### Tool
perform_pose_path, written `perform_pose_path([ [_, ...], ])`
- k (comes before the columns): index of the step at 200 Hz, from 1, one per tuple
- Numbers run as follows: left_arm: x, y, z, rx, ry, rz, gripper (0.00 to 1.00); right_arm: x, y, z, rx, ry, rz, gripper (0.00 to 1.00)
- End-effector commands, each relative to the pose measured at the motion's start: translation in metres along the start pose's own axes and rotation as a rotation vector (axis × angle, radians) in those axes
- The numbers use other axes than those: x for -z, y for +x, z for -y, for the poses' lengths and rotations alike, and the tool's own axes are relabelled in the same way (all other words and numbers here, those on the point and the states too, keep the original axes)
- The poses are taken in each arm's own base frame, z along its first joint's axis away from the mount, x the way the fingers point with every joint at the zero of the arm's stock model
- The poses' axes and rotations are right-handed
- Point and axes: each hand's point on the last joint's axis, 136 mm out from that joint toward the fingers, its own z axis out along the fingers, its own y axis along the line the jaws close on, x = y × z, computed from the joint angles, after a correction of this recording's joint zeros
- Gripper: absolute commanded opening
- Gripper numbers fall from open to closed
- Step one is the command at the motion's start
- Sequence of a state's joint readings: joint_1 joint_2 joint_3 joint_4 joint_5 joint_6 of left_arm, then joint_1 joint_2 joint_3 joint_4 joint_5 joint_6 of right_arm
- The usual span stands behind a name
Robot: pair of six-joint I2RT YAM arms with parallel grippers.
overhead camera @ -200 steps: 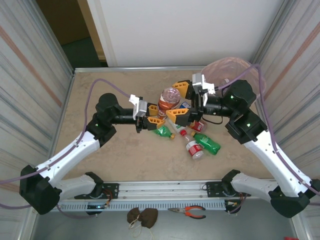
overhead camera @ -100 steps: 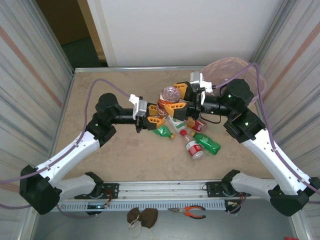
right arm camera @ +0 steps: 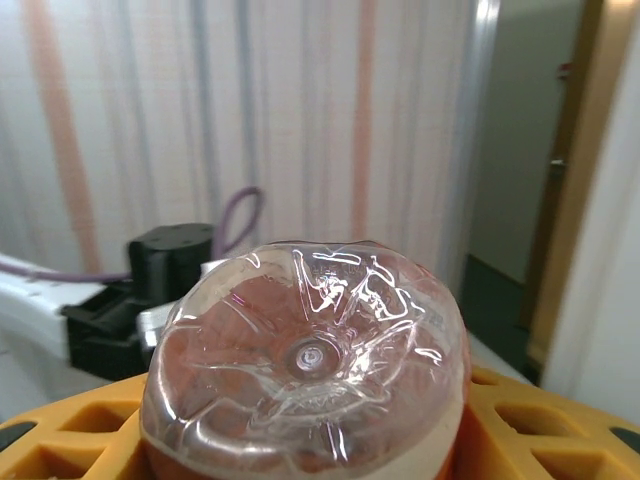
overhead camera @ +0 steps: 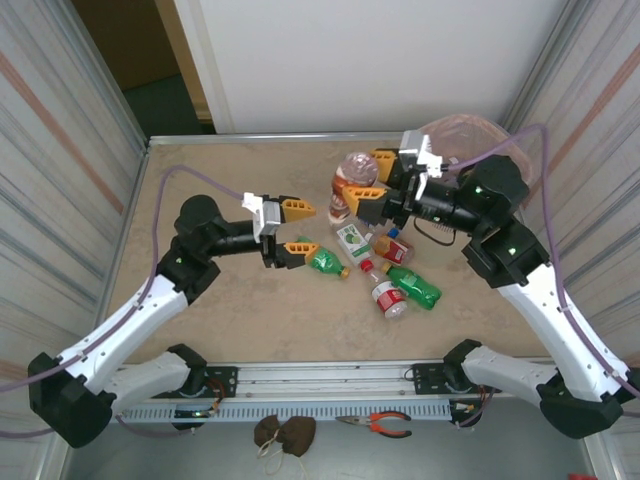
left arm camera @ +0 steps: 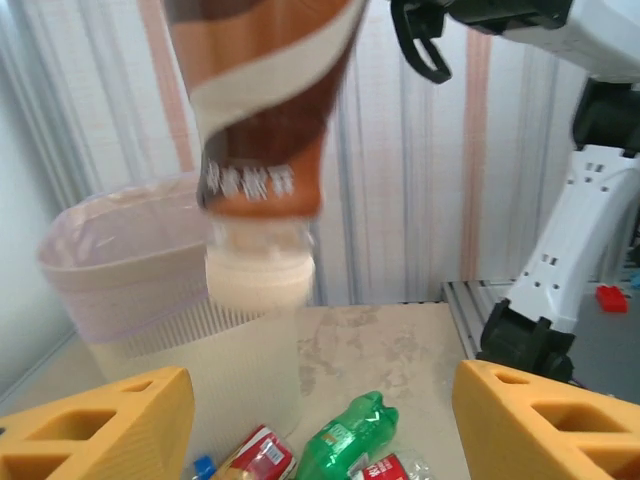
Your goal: Put the plastic bottles in the bin
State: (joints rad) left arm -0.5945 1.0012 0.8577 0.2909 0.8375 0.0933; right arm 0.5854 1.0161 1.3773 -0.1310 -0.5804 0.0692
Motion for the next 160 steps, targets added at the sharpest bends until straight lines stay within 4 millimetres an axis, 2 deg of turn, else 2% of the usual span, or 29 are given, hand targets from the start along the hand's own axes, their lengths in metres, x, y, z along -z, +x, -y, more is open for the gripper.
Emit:
perform_pose_path([
  [1, 0.008, 0.015, -0.01, -0.001, -0.091, -0.059, 0.69, 0.022, -0.018, 0.034, 0.044, 0.19, 0.014, 0.54],
  [42, 0.014, 0.028, -0.017, 0.015, -0.15, -0.113, 0.7, 0.064, -0.008, 0.122, 0.019, 0.565, -0.078, 0.52],
  [72, 0.015, 0.032, -0.02, 0.026, -0.17, -0.133, 0.72, 0.094, 0.012, 0.175, 0.048, 0.785, -0.21, 0.51],
  [114, 0.018, 0.038, -0.026, 0.039, -0.211, -0.147, 0.72, 0.129, 0.044, 0.23, 0.129, 0.982, -0.441, 0.51],
  [160, 0.018, 0.044, -0.033, 0.042, -0.243, -0.176, 0.73, 0.154, 0.099, 0.287, 0.17, 1.075, -0.718, 0.5],
])
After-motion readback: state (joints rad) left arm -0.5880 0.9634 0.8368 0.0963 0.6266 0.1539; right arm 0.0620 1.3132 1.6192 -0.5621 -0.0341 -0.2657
